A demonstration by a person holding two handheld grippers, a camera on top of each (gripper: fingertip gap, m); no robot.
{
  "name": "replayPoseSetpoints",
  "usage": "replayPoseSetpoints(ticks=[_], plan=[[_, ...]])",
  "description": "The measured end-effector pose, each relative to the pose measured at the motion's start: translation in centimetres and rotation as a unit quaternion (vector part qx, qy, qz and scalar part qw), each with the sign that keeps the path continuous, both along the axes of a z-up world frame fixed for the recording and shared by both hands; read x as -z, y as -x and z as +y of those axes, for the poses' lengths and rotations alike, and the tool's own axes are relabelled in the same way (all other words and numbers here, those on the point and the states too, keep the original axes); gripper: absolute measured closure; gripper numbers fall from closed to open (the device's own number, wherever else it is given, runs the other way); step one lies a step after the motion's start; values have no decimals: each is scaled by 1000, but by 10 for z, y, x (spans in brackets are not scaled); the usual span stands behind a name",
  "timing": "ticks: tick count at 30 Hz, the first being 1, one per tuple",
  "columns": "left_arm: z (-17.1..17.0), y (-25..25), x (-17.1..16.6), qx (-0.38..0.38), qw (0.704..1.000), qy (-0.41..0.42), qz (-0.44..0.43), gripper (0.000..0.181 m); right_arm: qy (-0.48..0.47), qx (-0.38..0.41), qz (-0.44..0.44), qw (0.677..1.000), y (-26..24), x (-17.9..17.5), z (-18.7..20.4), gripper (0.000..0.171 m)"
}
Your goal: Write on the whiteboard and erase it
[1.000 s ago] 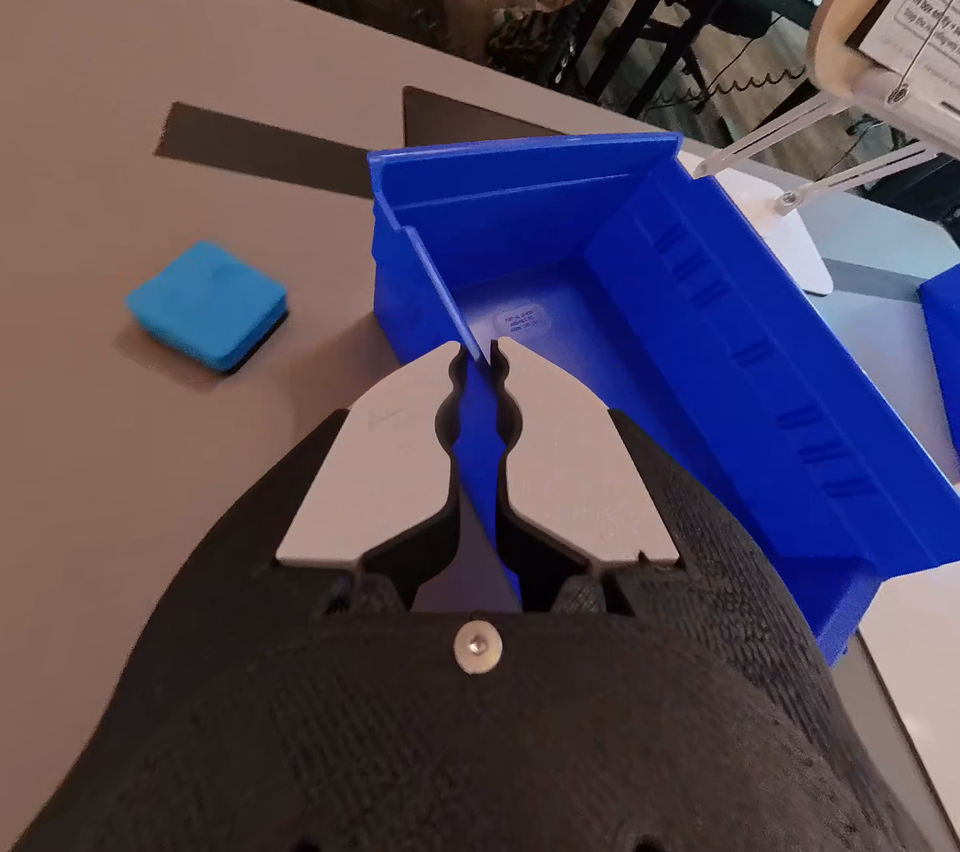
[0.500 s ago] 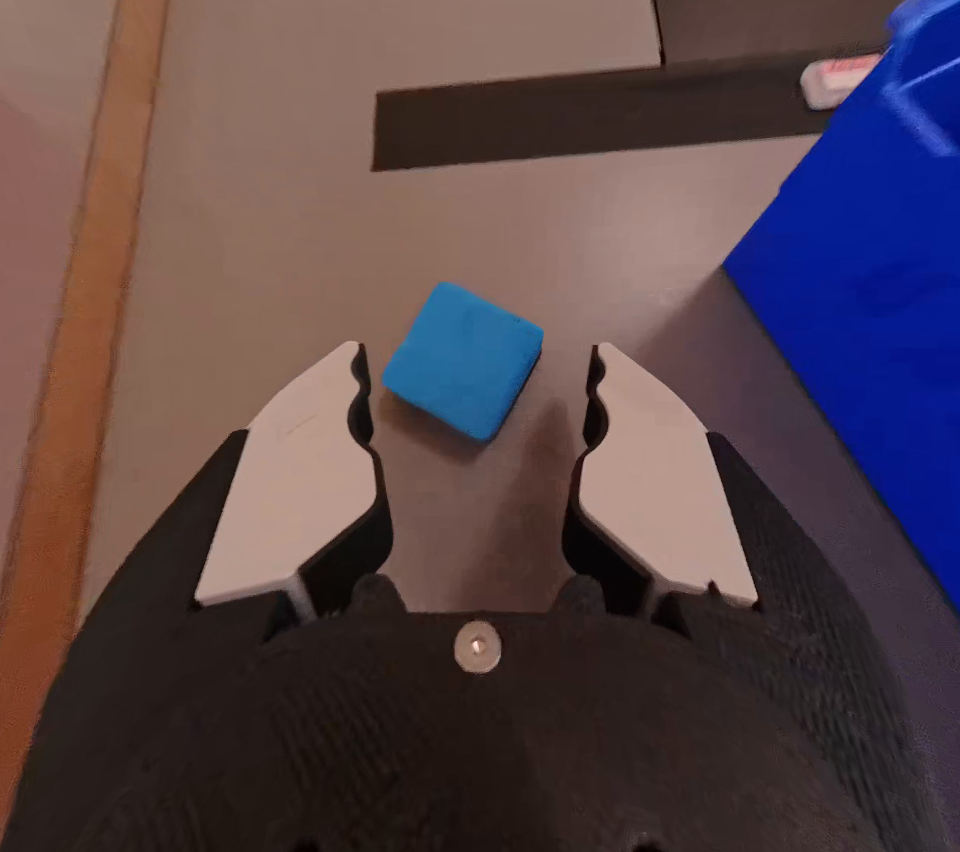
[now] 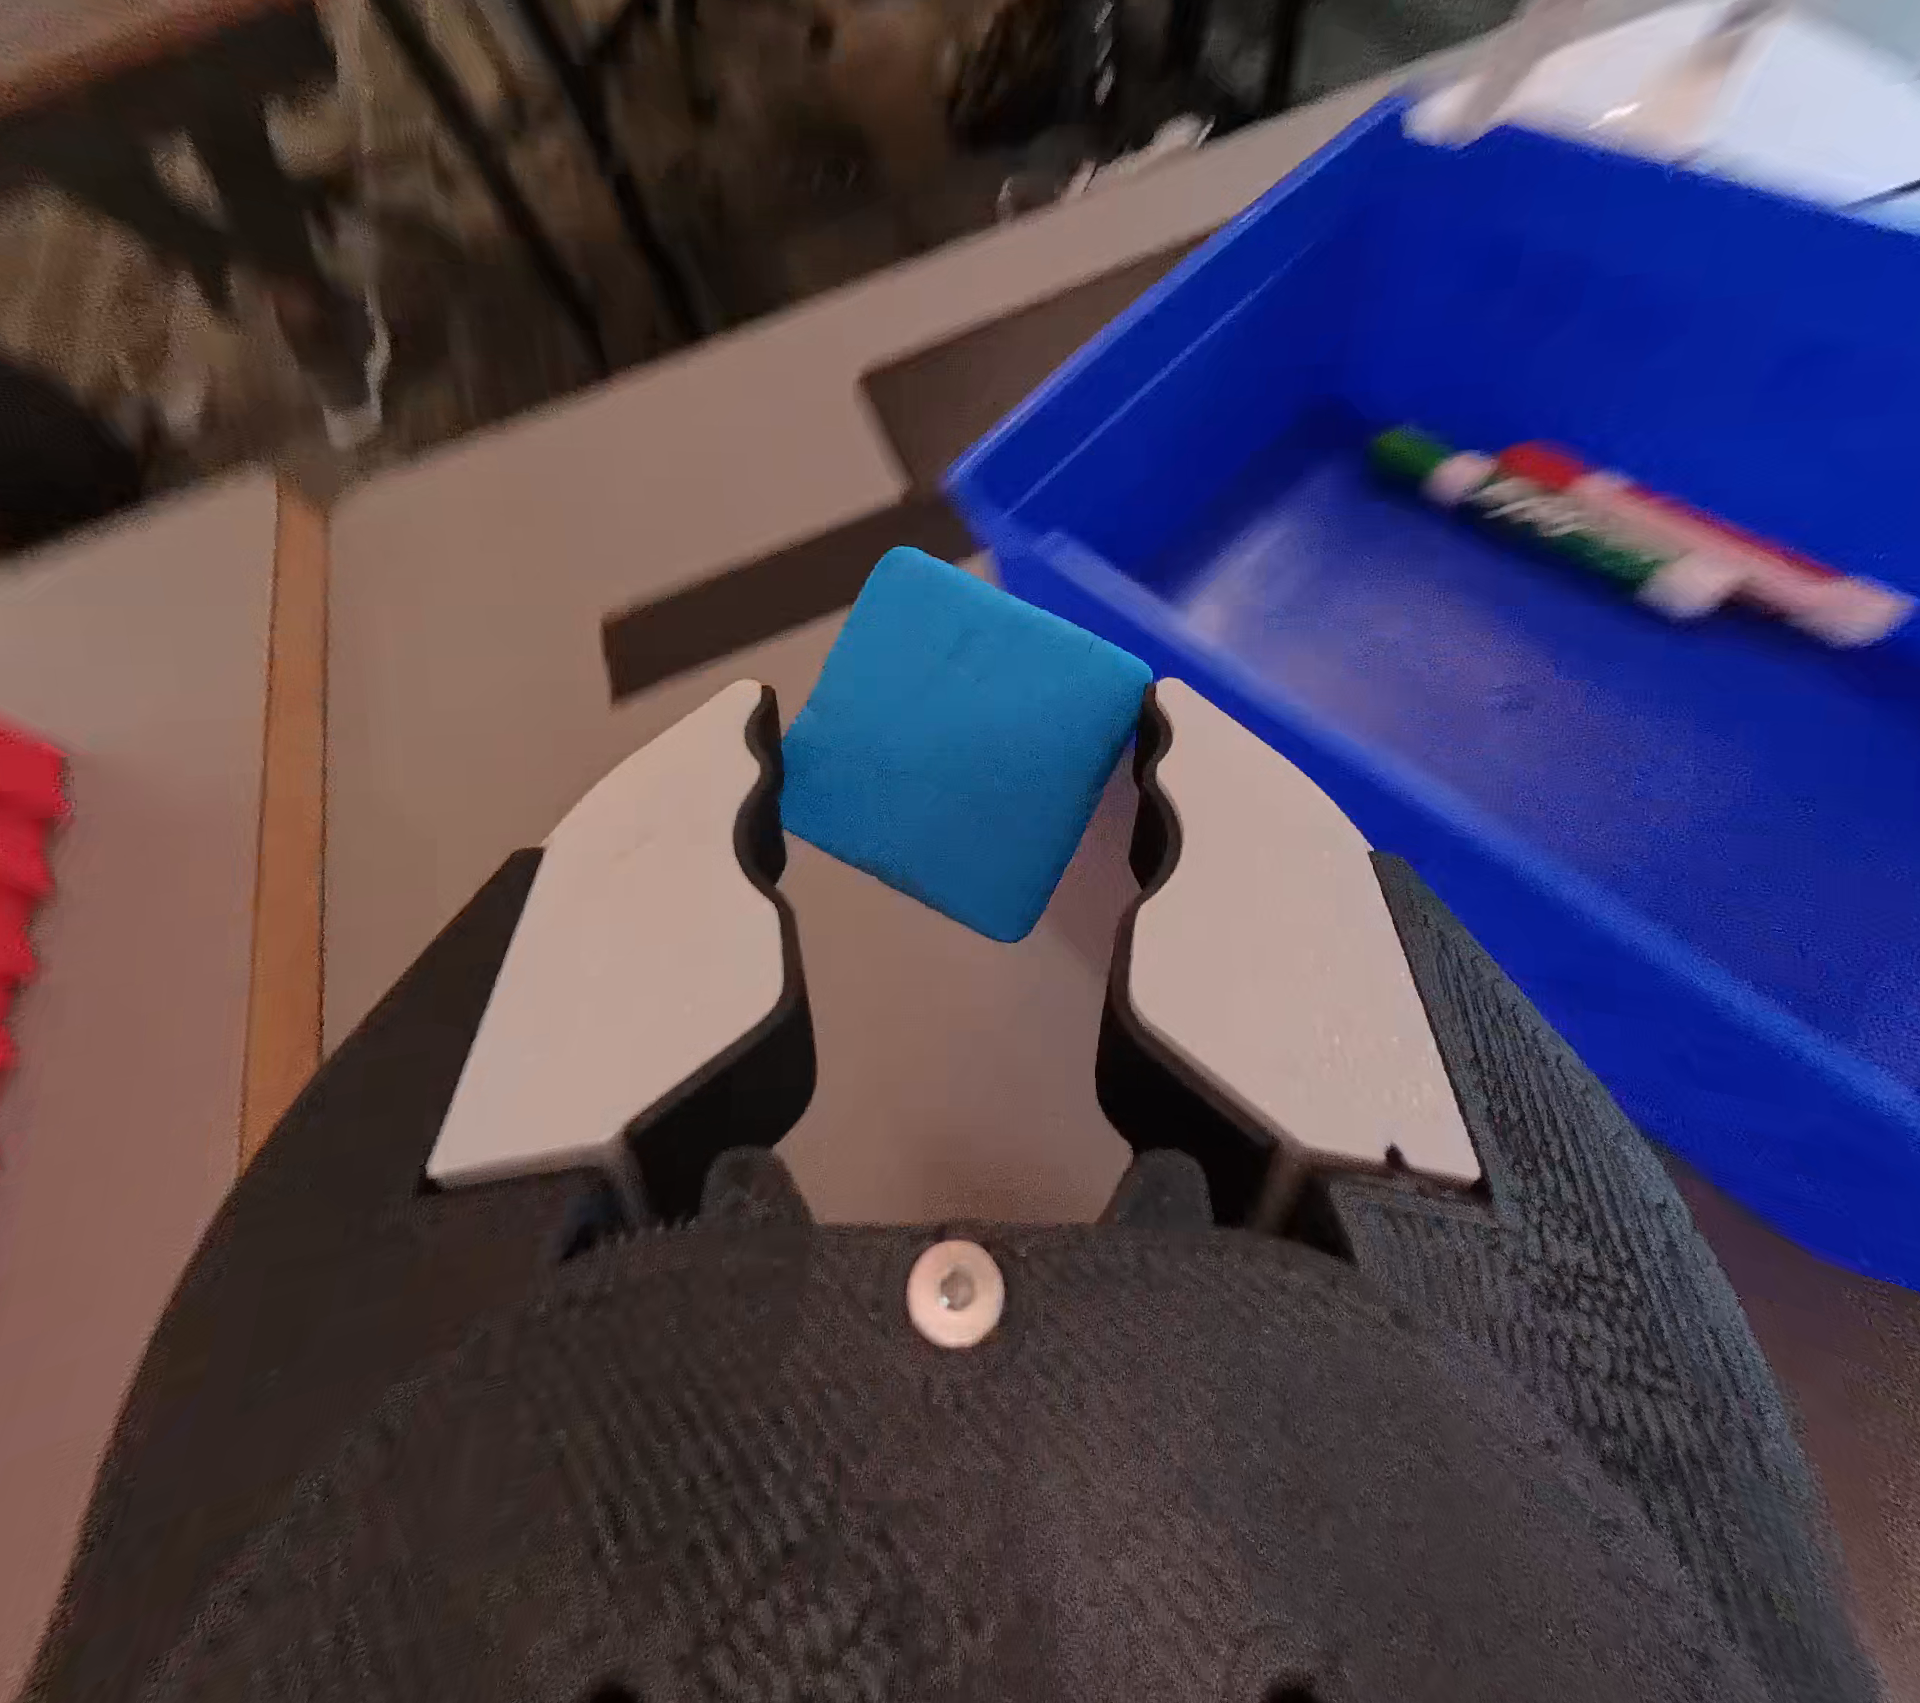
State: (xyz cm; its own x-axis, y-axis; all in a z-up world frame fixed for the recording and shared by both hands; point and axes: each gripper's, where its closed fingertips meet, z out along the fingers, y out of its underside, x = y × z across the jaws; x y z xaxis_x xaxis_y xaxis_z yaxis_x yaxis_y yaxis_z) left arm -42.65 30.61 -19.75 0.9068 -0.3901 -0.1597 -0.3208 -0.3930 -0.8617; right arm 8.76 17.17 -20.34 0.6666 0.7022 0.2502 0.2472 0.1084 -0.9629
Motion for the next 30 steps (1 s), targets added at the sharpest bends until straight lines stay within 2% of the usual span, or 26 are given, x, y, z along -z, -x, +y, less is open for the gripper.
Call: replayPoseSetpoints(ticks=[3,5,7,10,14,15,16,18,23,25,27,30], plan=[[-47,-86,-49,110,990,-81,33,115,-4,-19,-8,1000,11,0,-7,160],[-82,-151,-56,184,975,-100,70,115,-12,-27,-19,999,18,-1,-12,158],[-119,-216,-46,260,956,-94,96,115,-18,-30,-30,999,22,-1,-16,156],[-170,-305,-13,363,926,-44,98,115,-14,-36,-30,999,24,-3,-21,155],[-202,-387,24,429,901,-10,68,113,0,-55,-36,998,25,-2,-29,151],[-204,-402,30,436,898,-8,55,101,10,-62,-42,997,26,1,-32,148],[-204,-412,35,440,897,-8,50,86,20,-70,-47,996,27,4,-34,146],[-204,-421,38,446,894,-10,47,82,42,-86,-55,994,30,11,-38,139],[-198,-399,38,425,903,-21,56,91,114,-126,-103,980,41,38,-49,120],[-191,-381,37,399,915,-29,51,97,185,-150,-134,962,45,56,-61,104],[-183,-360,37,367,928,-40,54,100,247,-157,-169,941,43,65,-74,96],[-174,-335,35,331,941,-56,44,108,243,-176,-218,929,34,59,-89,100]])
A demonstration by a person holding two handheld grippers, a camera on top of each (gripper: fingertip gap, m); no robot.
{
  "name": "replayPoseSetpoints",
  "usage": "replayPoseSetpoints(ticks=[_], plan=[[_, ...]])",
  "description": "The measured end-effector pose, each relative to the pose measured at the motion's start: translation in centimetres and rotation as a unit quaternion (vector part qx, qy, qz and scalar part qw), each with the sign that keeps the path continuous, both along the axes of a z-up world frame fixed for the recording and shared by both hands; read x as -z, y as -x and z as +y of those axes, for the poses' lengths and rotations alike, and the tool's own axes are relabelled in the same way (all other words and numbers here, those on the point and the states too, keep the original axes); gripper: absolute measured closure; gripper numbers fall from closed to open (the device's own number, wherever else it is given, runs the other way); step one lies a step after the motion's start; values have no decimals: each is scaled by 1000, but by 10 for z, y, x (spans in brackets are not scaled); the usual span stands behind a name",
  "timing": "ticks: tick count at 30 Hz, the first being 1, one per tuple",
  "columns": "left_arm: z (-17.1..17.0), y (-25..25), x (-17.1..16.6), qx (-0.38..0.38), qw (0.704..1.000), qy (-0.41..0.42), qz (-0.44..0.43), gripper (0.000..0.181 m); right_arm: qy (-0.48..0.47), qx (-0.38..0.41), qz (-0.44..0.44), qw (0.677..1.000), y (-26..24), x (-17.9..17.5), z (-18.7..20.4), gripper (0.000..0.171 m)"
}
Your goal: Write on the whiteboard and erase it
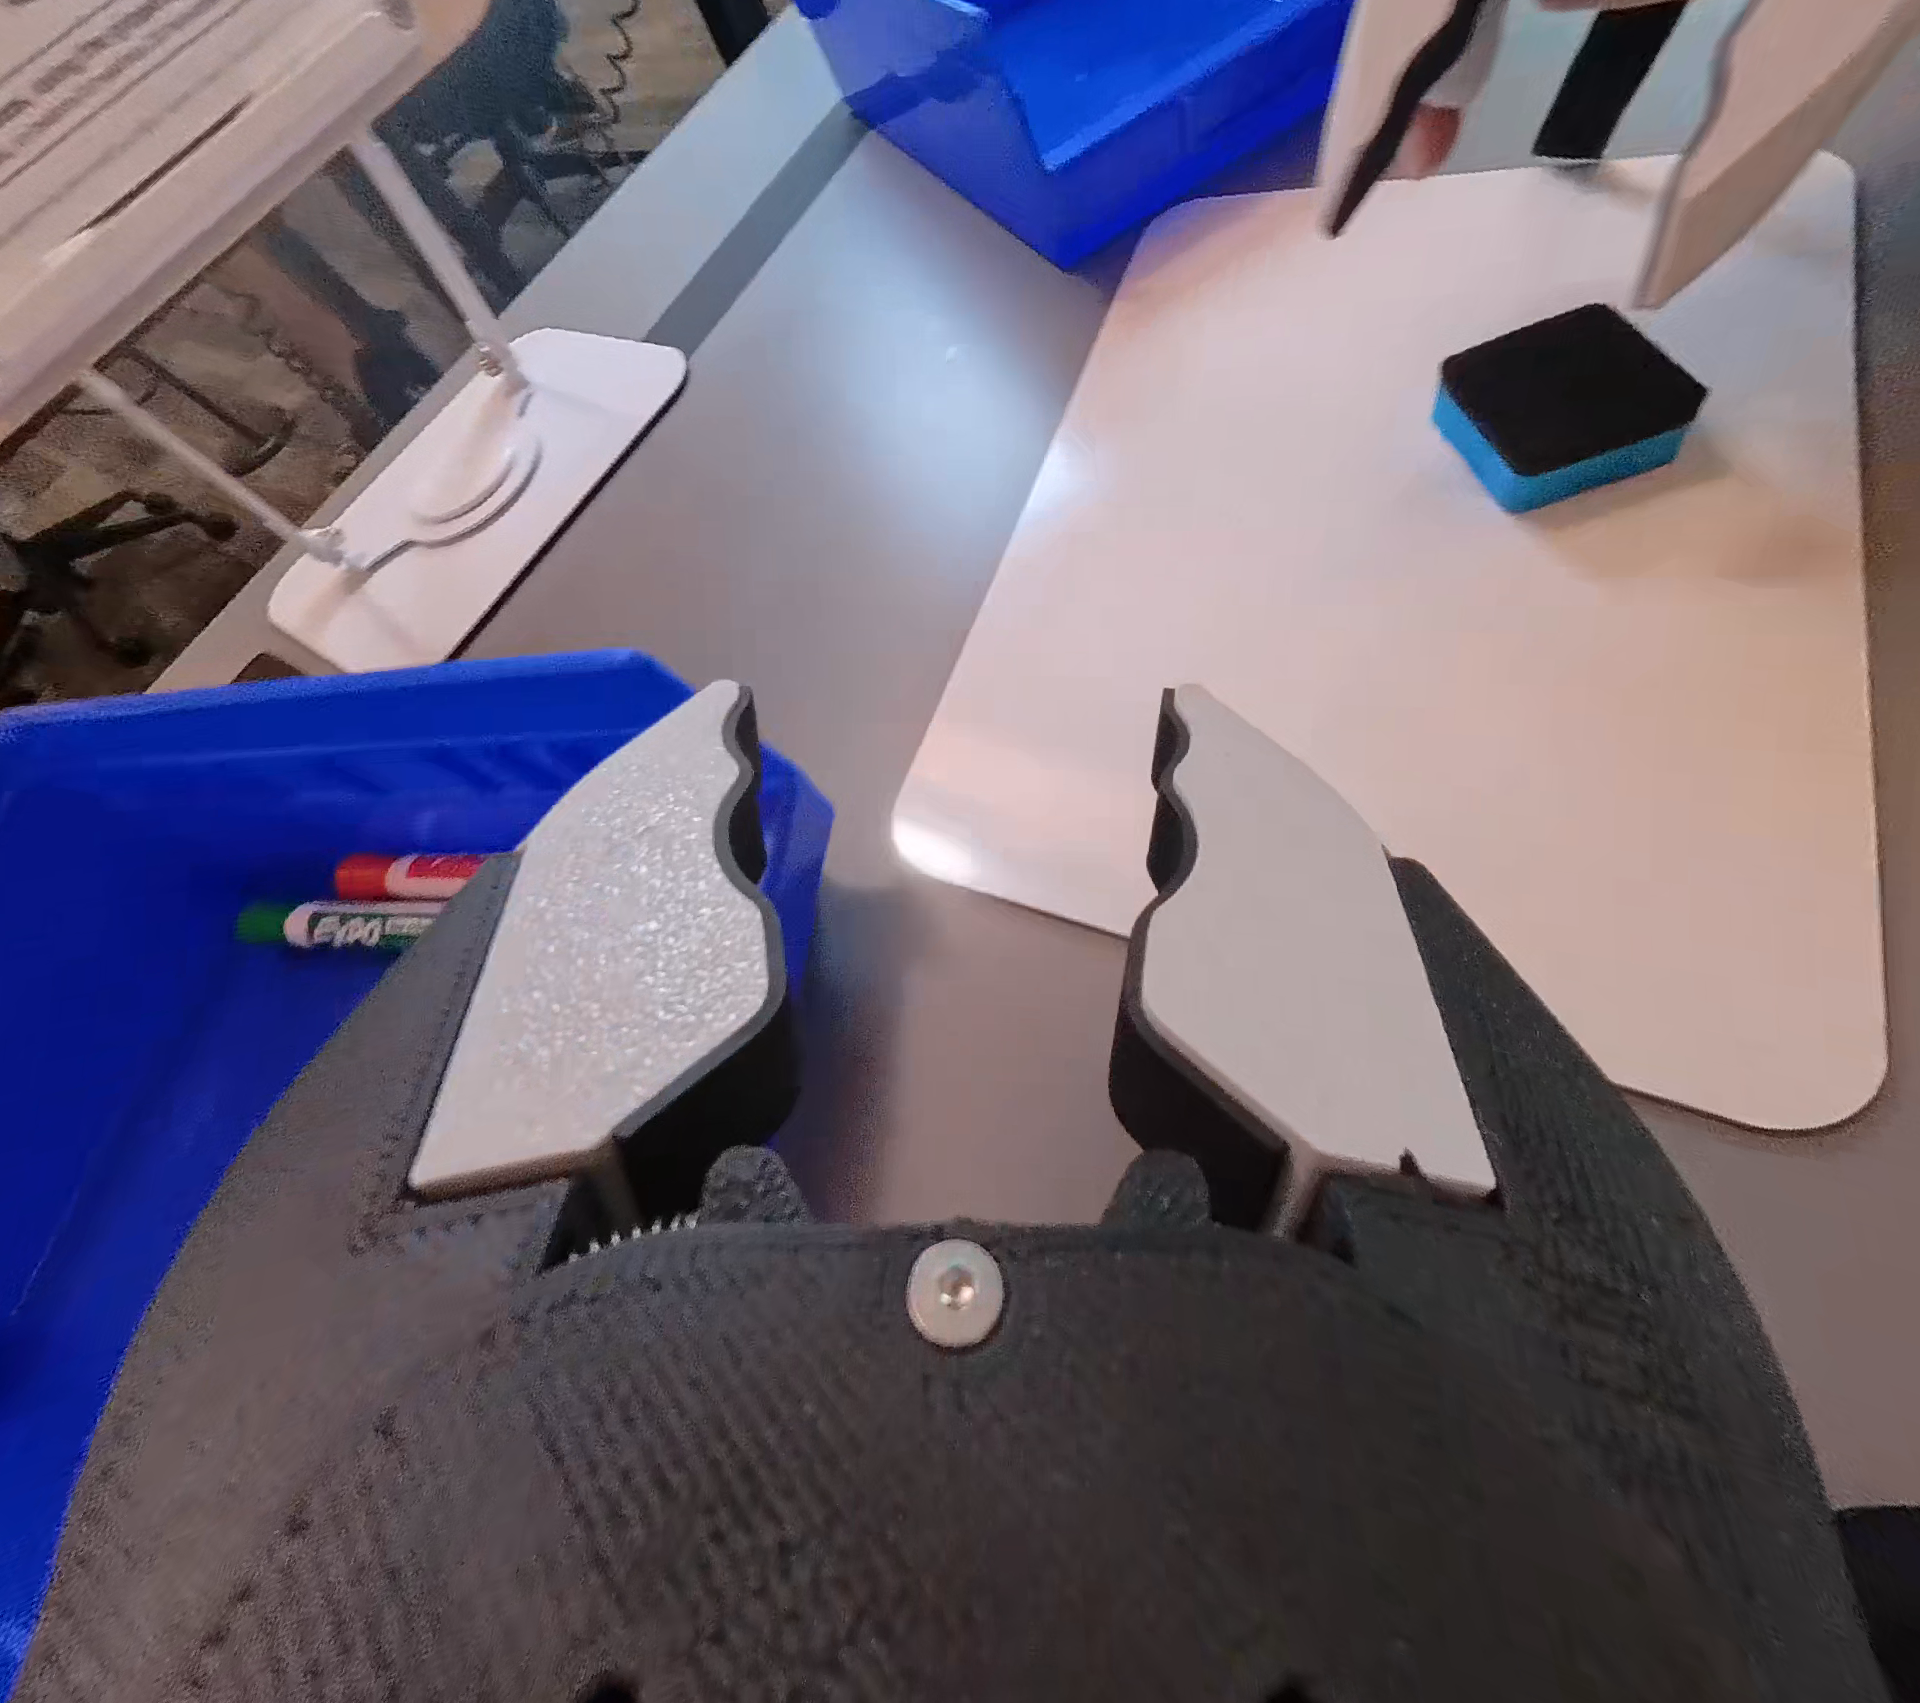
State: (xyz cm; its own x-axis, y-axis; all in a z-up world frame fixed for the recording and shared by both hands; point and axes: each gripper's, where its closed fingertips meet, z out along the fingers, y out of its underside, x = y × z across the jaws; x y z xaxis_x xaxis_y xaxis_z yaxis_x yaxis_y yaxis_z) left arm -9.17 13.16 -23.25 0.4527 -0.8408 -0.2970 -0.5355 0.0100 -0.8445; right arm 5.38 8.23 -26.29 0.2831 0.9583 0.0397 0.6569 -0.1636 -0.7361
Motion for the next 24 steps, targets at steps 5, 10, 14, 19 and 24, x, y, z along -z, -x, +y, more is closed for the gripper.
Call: replayPoseSetpoints(ticks=[5,10,14,19,24], plan=[[9,18,3,-27,999,-9,-18,114,31,-43,-114,992,-33,19,-21,98],[7,12,14,-14,1000,-3,-13,116,53,-61,-202,976,-34,54,-39,90],[-3,0,23,14,1000,5,-8,117,39,-72,-191,978,-22,54,-34,105],[-16,-13,36,51,998,28,-8,117,168,-152,119,967,26,-22,-64,105],[-36,-31,41,97,993,56,-26,118,279,-62,202,937,27,-13,-26,84]])
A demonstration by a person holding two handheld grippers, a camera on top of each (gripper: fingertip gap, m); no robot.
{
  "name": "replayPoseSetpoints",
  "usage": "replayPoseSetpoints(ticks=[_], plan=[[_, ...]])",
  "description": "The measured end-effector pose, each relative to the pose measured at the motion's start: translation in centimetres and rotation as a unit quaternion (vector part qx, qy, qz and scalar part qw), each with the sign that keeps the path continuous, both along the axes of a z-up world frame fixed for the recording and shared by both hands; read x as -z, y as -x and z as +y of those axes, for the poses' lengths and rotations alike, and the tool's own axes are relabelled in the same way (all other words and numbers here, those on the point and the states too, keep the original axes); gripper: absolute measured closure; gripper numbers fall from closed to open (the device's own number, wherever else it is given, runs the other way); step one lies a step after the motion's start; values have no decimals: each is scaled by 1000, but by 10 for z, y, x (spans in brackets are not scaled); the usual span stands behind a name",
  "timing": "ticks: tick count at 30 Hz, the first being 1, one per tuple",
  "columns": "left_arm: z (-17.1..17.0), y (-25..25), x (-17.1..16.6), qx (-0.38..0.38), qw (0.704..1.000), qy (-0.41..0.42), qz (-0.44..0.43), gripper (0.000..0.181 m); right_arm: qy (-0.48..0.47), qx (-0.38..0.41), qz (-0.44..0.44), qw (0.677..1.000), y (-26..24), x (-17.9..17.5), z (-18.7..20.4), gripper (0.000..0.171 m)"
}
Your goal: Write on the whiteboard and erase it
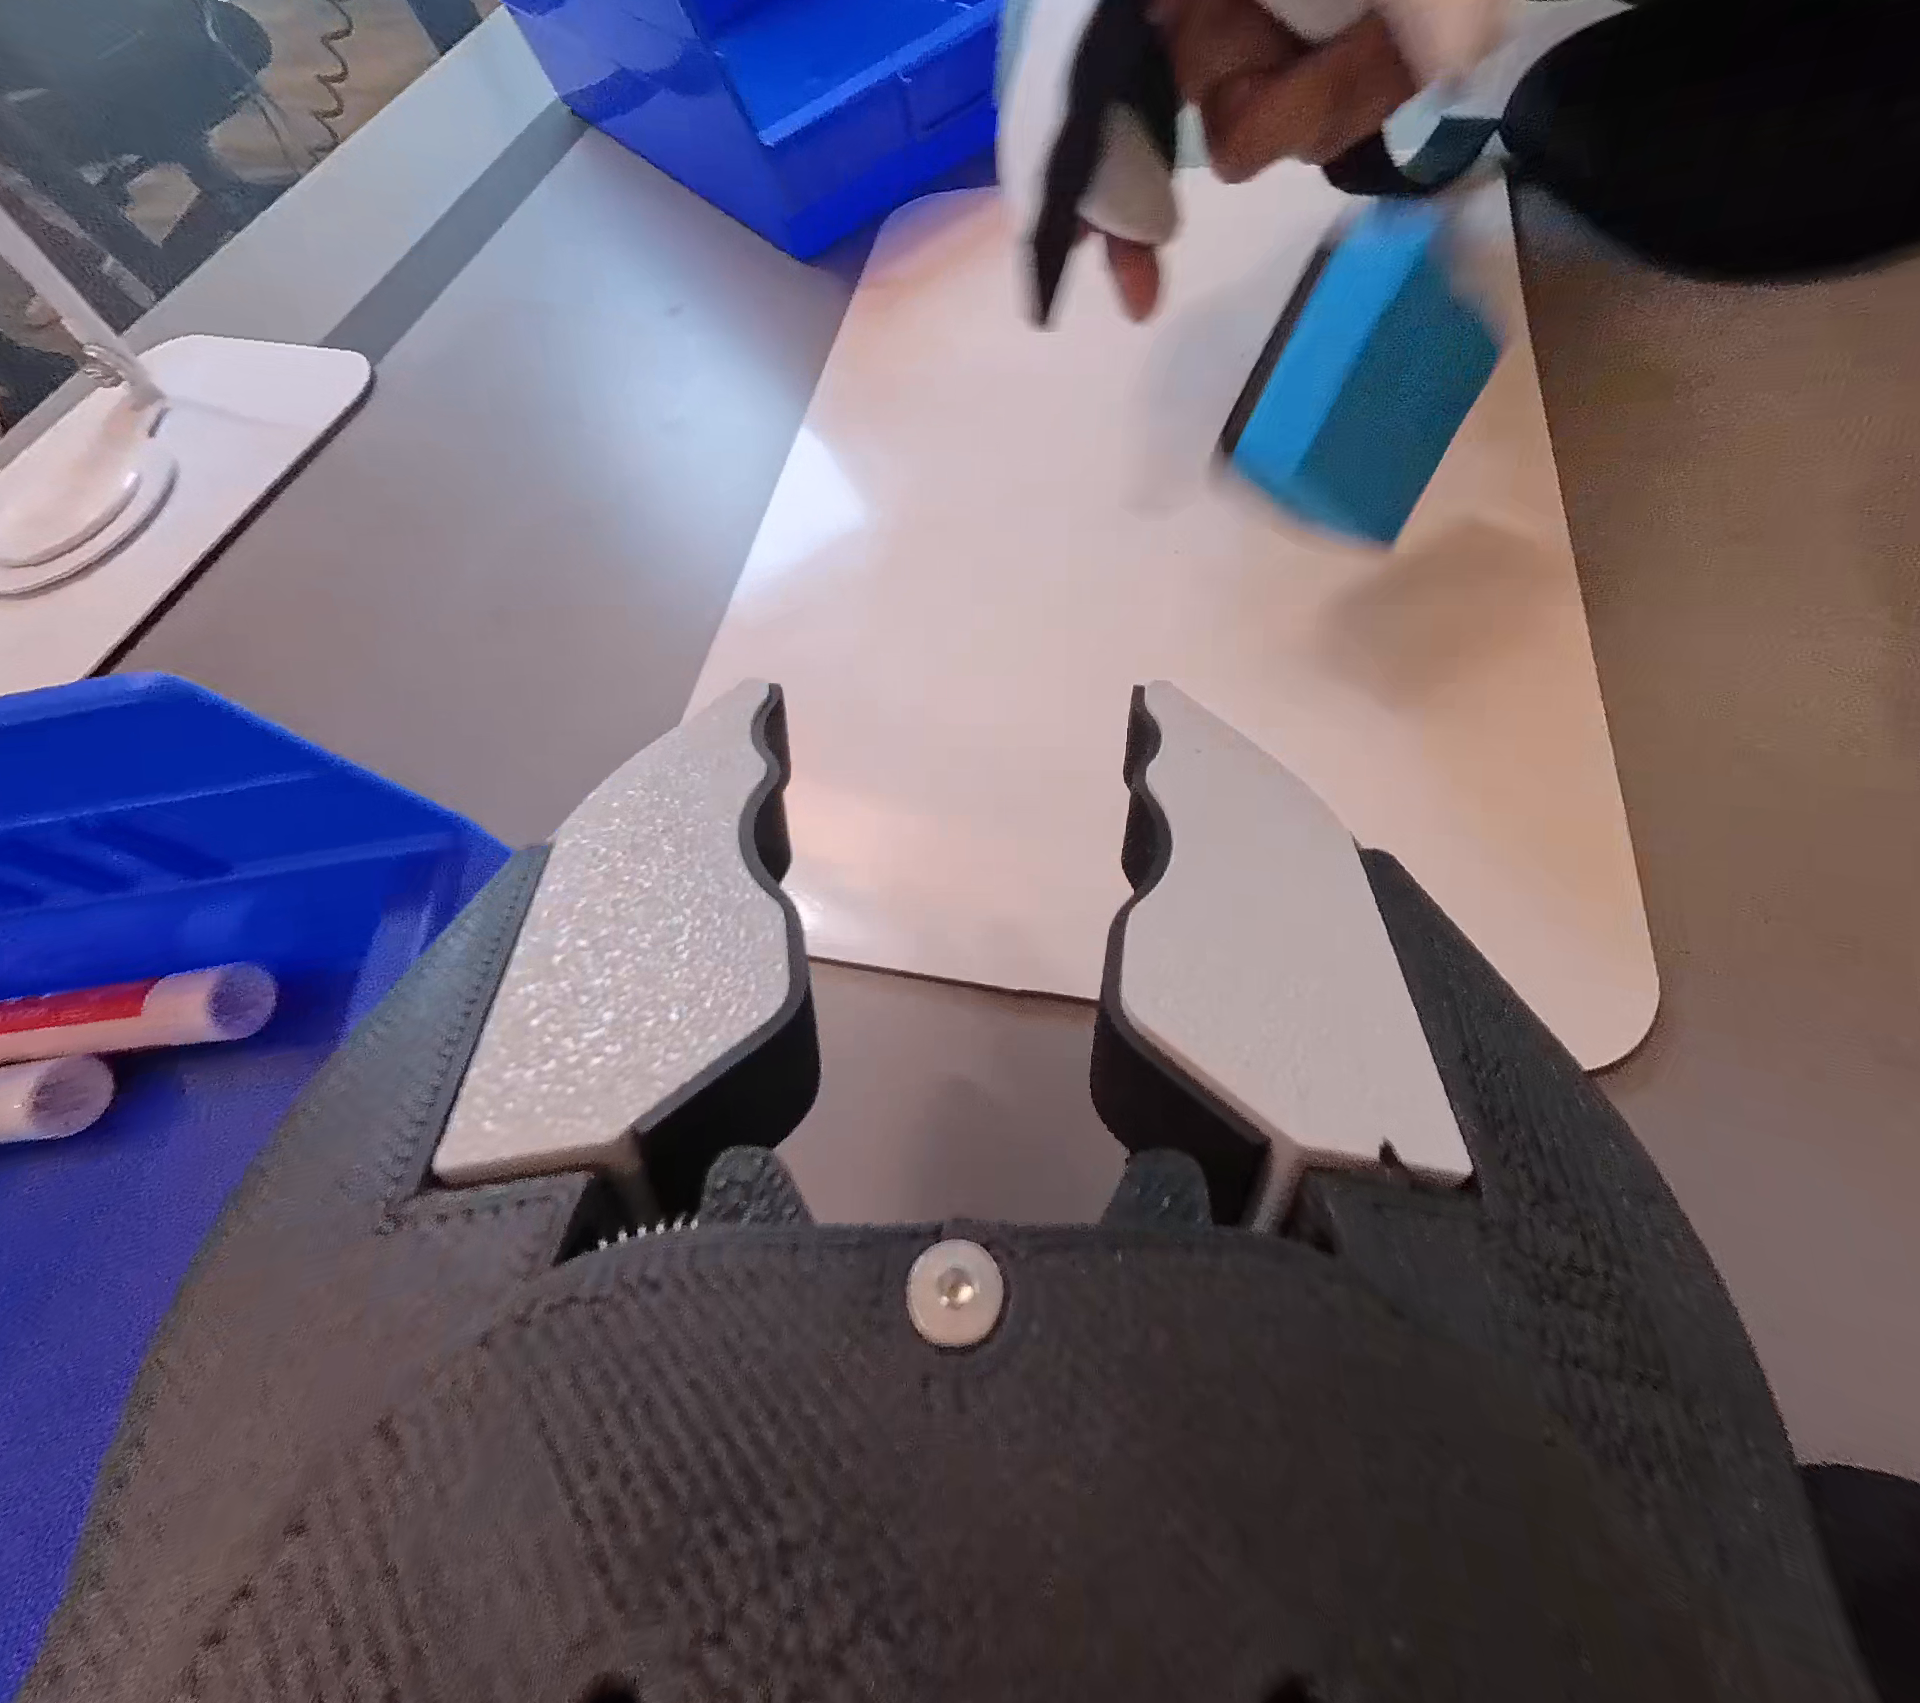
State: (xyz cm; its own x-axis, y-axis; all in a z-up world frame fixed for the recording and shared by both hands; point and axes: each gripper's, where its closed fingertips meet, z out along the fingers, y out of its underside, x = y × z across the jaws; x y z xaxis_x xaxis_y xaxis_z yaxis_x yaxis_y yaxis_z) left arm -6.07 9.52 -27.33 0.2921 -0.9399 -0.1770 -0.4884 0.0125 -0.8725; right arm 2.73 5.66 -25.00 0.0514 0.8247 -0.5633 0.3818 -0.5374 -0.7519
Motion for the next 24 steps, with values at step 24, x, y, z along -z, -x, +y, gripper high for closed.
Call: replayPoseSetpoints(ticks=[24], plan=[[-2,-2,20,7,1000,-1,24,124,-418,74,-260,867,13,72,90,113]])
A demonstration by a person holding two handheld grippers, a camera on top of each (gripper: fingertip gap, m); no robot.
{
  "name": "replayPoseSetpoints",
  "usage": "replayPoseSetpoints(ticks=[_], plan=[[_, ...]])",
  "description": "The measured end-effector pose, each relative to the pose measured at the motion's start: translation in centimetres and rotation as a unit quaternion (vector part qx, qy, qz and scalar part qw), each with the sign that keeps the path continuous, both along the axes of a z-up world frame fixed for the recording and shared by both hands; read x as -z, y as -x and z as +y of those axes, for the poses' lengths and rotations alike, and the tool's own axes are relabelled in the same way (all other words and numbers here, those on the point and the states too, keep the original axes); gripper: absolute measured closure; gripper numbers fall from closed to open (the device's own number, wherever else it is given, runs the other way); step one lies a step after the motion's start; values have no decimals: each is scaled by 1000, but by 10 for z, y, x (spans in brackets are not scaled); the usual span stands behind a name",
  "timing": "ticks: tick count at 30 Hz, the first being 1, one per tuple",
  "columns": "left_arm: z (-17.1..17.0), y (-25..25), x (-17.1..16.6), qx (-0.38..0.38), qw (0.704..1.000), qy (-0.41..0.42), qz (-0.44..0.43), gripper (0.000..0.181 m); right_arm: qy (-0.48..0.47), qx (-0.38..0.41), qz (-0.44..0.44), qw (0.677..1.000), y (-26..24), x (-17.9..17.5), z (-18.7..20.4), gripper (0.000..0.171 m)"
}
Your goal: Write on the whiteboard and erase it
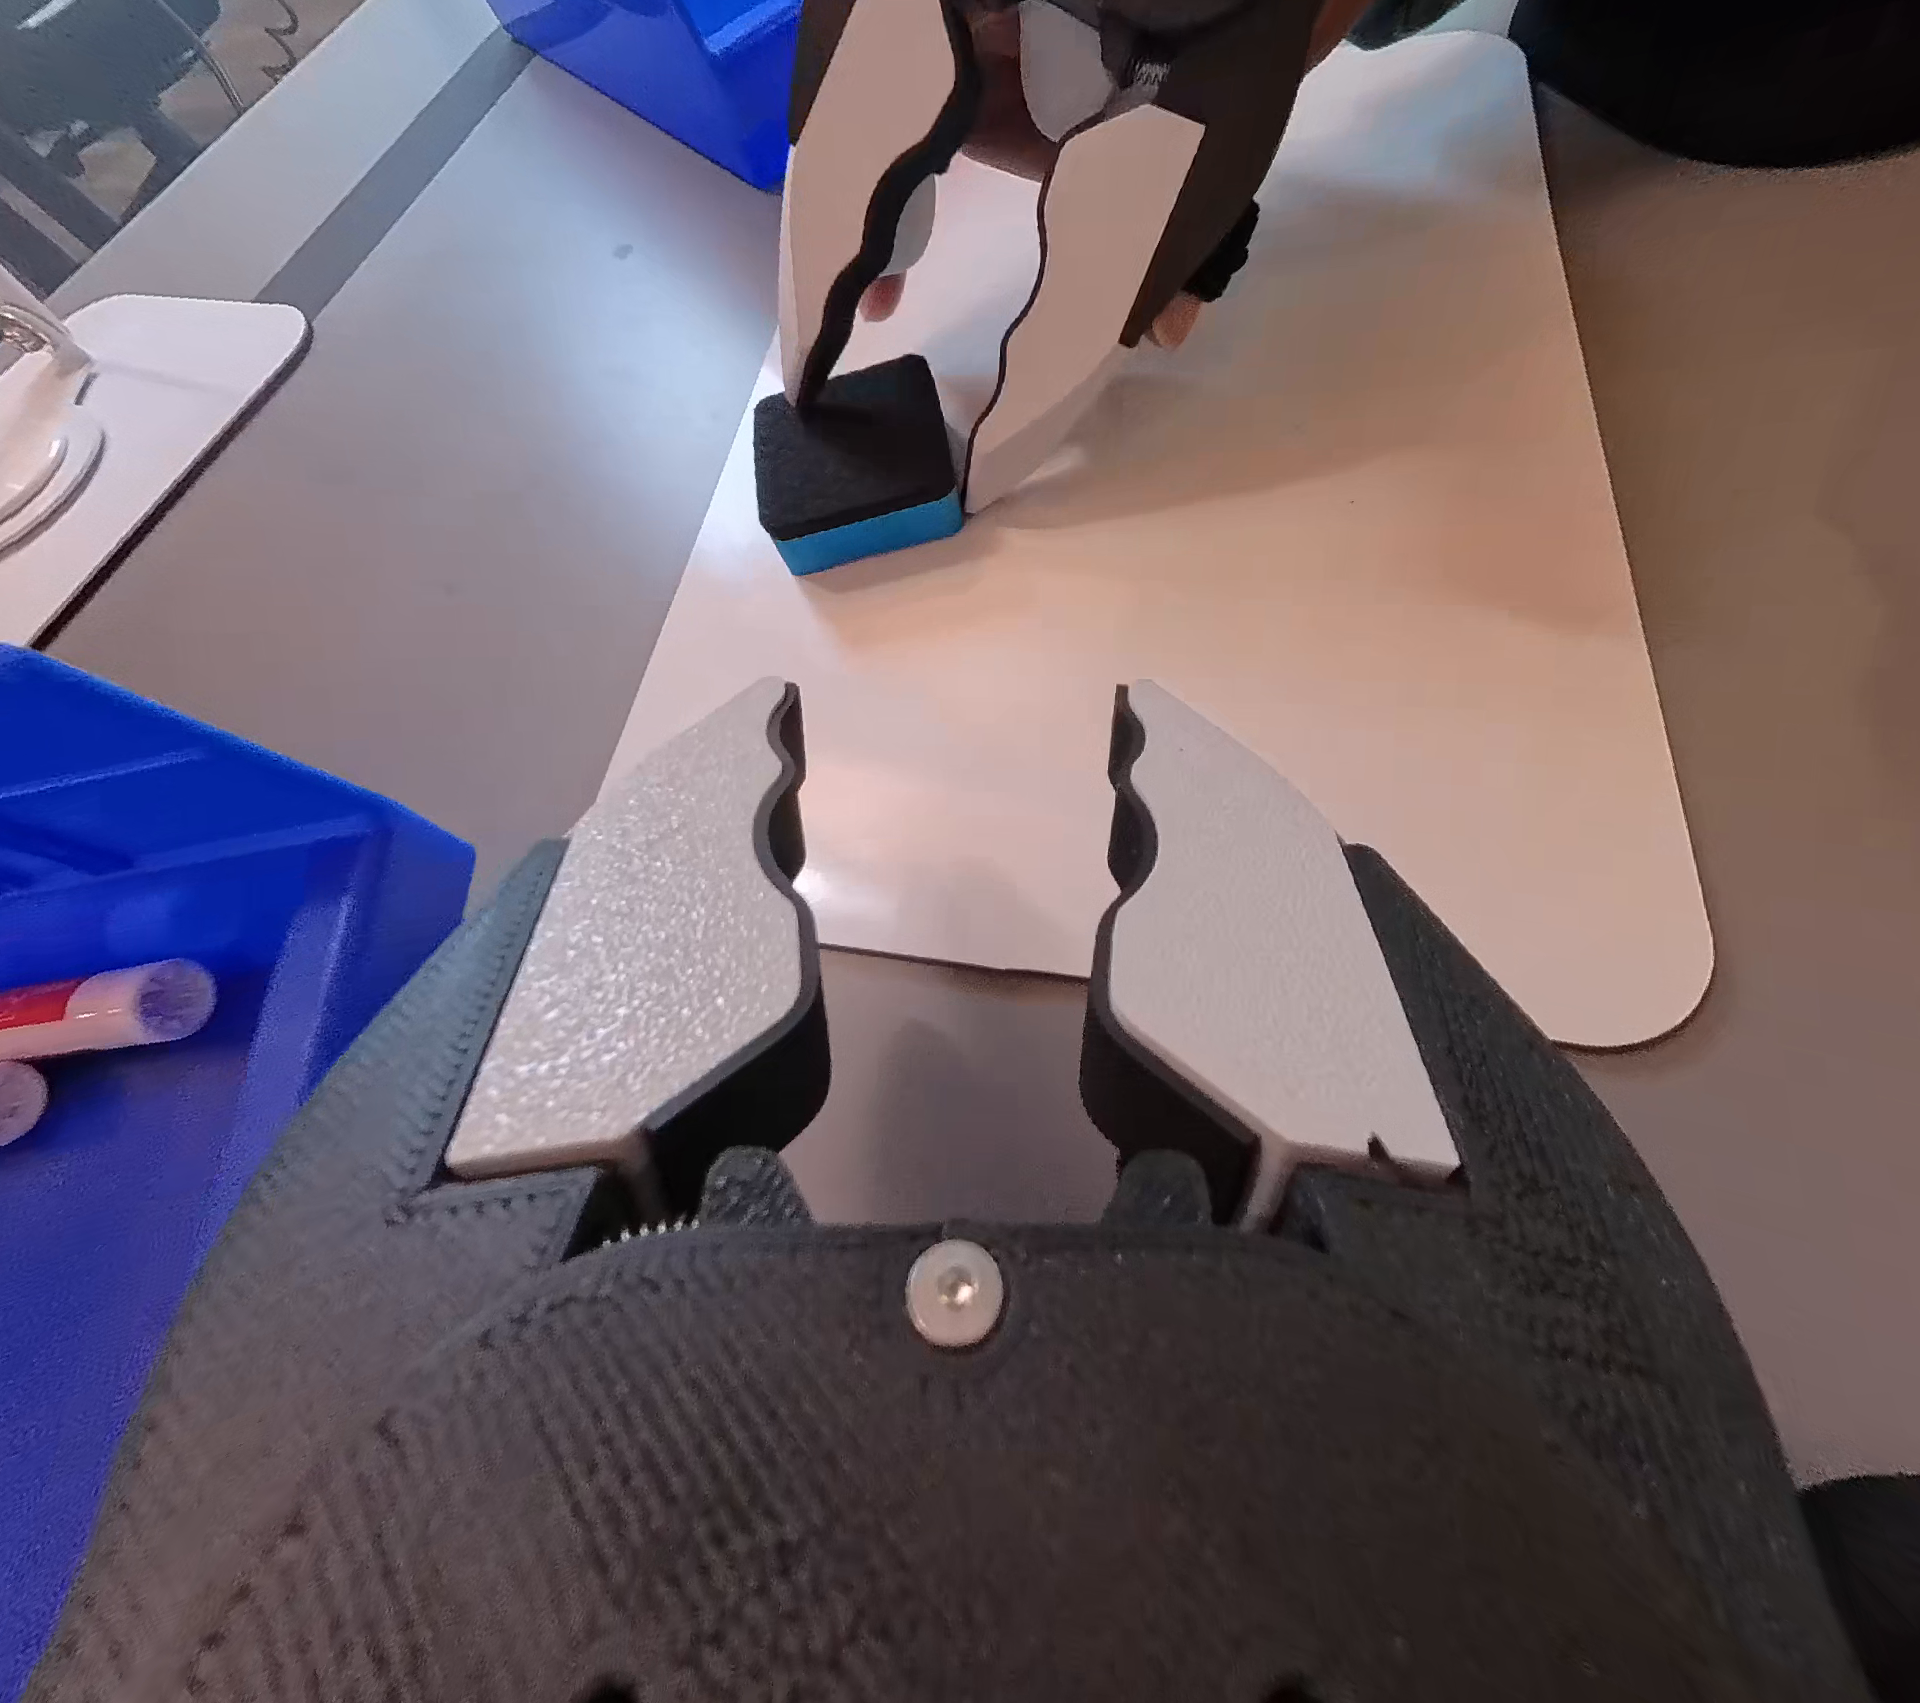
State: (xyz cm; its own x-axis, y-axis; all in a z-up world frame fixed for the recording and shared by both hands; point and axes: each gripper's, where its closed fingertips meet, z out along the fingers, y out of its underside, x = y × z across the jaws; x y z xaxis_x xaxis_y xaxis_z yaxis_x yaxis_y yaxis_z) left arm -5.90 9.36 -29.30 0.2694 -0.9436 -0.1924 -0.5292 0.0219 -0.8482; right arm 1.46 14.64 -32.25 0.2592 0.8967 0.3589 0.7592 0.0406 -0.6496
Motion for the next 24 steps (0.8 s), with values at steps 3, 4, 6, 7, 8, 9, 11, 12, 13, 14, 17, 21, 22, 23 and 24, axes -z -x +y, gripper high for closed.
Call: replayPoseSetpoints(ticks=[3,4,6,7,8,9,11,12,13,14,17,21,22,23,24], plan=[[-1,-5,4,2,1000,-10,2,121,-7,-15,11,1000,5,-5,-6,134],[-1,-7,5,3,1000,-17,3,120,18,-19,34,999,8,-10,-13,139],[0,-10,6,1,999,-33,7,119,93,-21,98,991,16,-22,-24,144],[1,-12,7,0,999,-41,9,118,125,-27,133,983,20,-30,-30,150],[2,-13,7,-1,999,-50,9,118,167,-39,173,970,23,-40,-39,155],[2,-16,5,1,998,-58,5,117,223,-51,217,949,27,-50,-48,161],[-1,-23,1,11,998,-61,-10,118,333,-72,285,896,30,-70,-64,162],[-2,-27,2,20,998,-56,-11,118,362,-71,298,880,30,-72,-65,162],[-4,-32,4,28,998,-48,-7,118,368,-67,303,877,30,-71,-64,162],[-7,-37,6,40,998,-38,-5,119,371,-67,302,876,30,-69,-63,163],[-16,-48,1,63,998,-2,-28,152,420,-78,326,843,31,-74,-68,163],[-24,-45,-5,73,989,112,-66,158,364,-89,346,860,26,-87,-63,161],[-24,-42,-6,66,982,156,-80,158,319,-93,350,876,24,-94,-59,145],[-22,-40,-8,54,973,204,-98,158,259,-99,344,897,21,-101,-58,130],[-20,-37,-12,41,959,251,-121,158,181,-106,320,924,20,-104,-57,121]])
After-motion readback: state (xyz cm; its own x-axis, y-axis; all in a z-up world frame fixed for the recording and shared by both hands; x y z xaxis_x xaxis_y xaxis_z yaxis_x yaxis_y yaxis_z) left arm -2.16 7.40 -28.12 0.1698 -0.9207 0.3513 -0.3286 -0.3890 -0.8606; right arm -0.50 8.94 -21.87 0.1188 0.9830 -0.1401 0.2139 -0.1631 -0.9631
